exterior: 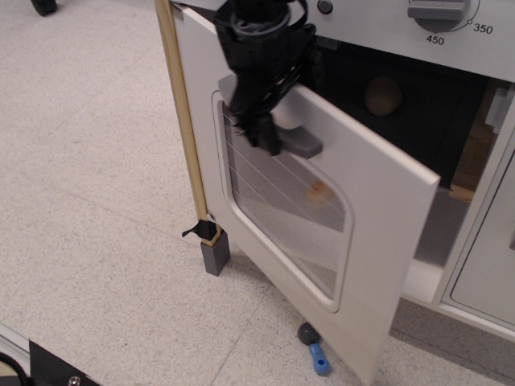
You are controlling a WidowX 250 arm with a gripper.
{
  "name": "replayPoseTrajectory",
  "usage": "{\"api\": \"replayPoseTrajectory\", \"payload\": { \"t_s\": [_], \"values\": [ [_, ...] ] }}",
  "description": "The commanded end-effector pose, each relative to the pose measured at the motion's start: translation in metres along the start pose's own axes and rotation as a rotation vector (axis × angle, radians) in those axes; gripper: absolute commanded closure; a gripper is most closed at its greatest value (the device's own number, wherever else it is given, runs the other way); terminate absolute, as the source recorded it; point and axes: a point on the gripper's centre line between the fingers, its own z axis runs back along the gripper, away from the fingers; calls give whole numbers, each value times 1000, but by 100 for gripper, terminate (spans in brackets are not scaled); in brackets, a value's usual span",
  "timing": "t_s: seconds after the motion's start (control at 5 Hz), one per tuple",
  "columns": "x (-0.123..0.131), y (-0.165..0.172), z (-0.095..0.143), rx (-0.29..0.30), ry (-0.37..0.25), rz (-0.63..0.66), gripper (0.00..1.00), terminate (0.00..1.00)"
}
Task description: Open oven
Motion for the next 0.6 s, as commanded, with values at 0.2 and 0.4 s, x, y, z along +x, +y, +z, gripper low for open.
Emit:
{"api": "replayPoseTrajectory", "payload": {
  "t_s": [0.2, 0.4],
  "values": [
    [96, 45, 28, 177, -65, -399, 0, 0],
    [125, 60, 23, 268, -65, -522, 0, 0]
  ]
}}
